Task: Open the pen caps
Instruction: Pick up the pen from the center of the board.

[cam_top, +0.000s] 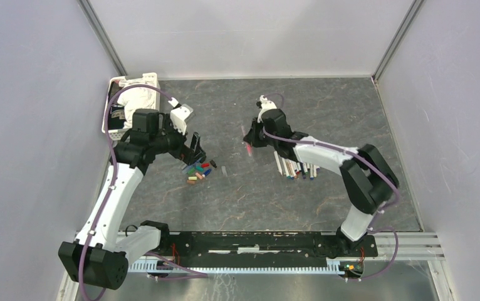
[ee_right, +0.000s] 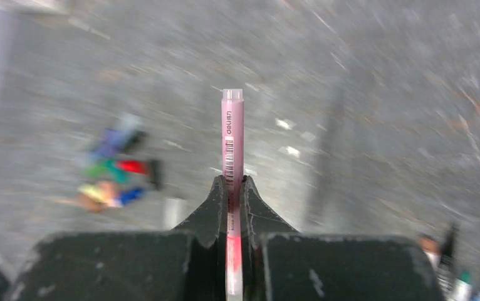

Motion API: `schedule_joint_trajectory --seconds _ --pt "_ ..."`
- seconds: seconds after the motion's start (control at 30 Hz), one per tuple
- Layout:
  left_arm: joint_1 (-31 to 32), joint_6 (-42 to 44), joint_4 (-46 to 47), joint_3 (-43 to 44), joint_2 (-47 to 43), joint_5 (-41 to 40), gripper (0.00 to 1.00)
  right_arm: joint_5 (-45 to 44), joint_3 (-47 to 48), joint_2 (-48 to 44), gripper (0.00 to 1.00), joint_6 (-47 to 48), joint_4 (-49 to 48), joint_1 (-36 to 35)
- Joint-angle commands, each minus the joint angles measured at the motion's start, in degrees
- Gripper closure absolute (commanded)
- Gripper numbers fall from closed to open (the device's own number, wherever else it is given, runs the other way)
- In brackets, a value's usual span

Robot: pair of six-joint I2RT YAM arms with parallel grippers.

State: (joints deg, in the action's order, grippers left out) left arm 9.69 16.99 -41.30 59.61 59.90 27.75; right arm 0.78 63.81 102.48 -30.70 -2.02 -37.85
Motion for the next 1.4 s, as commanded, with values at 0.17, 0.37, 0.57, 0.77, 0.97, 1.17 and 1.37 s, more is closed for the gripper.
schedule_joint_trajectory --seconds 0.17,0.37,0.57,0.77,0.97,1.17,1.37 --pt "-0.1 -8.0 5.7 3.2 0.7 17.3 0.0 -2.3 -13.2 -17.4 1.0 -17.0 -45.4 -10.3" --pt "-0.1 -9.4 7.1 3.4 0.0 24.0 0.0 -11.7 -15.2 -19.2 1.0 -18.9 -53.3 -17.1" --pt "-0.1 -10.6 7.8 3.3 -0.5 28.2 0.0 -13.7 -13.4 -17.7 1.0 -19.7 -55.9 -20.6" --pt "-0.1 -9.6 6.4 3.8 0.7 31.9 0.04 -14.0 -12.3 -15.4 1.0 -20.2 -56.7 -22.0" --pt "-0.1 -6.9 4.9 4.0 0.8 32.6 0.17 -15.1 -12.4 -15.8 1.0 -18.6 -56.4 -22.5" --pt "-0.1 -8.2 5.3 3.7 4.2 31.4 0.57 -16.1 -12.8 -15.8 1.0 -18.0 -57.0 -23.1" --pt "-0.1 -8.5 5.7 3.6 5.6 31.9 0.67 -18.0 -14.2 -15.7 1.0 -17.5 -57.1 -24.5"
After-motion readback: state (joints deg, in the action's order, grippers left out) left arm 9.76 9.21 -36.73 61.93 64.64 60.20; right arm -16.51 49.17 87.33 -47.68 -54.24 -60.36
